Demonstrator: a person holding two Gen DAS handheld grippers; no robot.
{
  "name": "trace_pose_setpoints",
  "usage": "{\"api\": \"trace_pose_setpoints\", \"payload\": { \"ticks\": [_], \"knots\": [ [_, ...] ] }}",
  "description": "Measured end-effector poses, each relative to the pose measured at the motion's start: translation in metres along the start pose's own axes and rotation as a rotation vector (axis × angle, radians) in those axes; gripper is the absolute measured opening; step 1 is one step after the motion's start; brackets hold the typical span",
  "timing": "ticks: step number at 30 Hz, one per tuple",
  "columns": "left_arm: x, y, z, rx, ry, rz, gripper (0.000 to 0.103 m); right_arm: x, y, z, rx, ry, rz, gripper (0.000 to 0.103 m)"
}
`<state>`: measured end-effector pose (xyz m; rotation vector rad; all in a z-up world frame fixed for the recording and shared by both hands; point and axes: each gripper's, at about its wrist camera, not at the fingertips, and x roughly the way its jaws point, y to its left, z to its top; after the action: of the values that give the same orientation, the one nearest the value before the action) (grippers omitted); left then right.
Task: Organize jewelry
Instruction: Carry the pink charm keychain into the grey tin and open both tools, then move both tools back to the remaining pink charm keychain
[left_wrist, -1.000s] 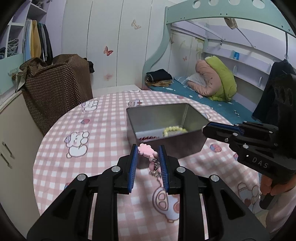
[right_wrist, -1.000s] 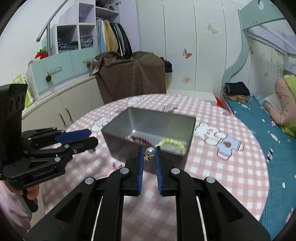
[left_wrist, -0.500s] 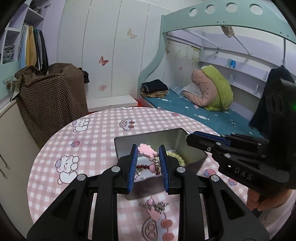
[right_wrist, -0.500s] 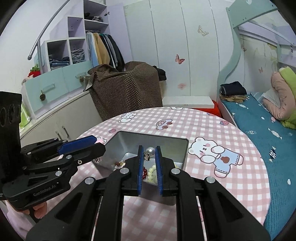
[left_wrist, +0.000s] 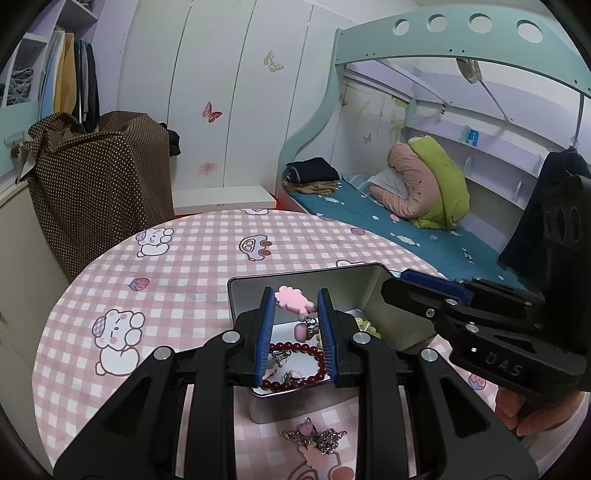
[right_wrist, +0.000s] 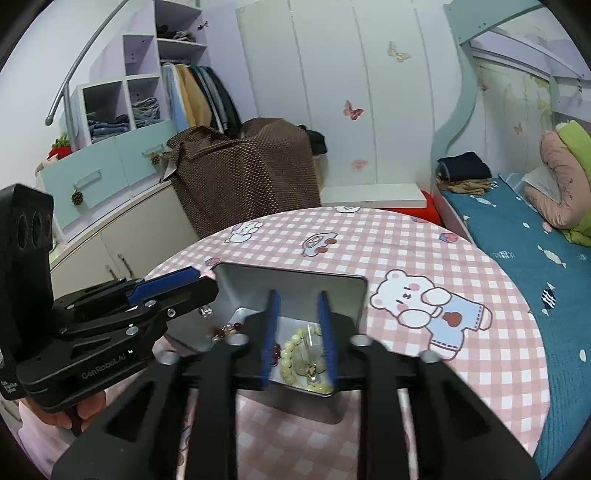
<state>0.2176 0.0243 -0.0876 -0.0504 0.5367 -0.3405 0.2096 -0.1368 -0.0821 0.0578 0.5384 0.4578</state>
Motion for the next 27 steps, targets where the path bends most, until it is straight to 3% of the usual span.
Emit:
{"api": "trace_pose_setpoints", "payload": {
  "ticks": [2, 6, 7, 8, 24, 27],
  "knots": [
    [0.000, -0.001, 0.000, 0.001, 0.000, 0.000, 0.024, -0.005, 0.000, 0.000, 0.004, -0.025, -0.041, 0.068],
    [-0.002, -0.002, -0.001, 0.010, -0.005, 0.007, 0.029, -0.012, -0.004, 0.001, 0.005, -0.044, -0.074, 0.079],
    [-0.002, -0.003, -0.001, 0.010, -0.006, 0.010, 0.043, -0.013, -0.004, 0.001, 0.002, -0.048, -0.085, 0.081],
    [-0.004, -0.003, -0.001, 0.008, -0.015, 0.013, 0.050, -0.014, -0.005, 0.000, -0.002, -0.050, -0.095, 0.083],
    [-0.020, -0.007, -0.007, 0.022, -0.027, 0.029, 0.058, -0.025, -0.003, -0.007, -0.024, -0.038, -0.149, 0.092],
    [-0.022, -0.005, -0.010, 0.017, -0.018, 0.027, 0.066, -0.028, -0.003, -0.008, -0.020, -0.041, -0.163, 0.093]
  ]
}}
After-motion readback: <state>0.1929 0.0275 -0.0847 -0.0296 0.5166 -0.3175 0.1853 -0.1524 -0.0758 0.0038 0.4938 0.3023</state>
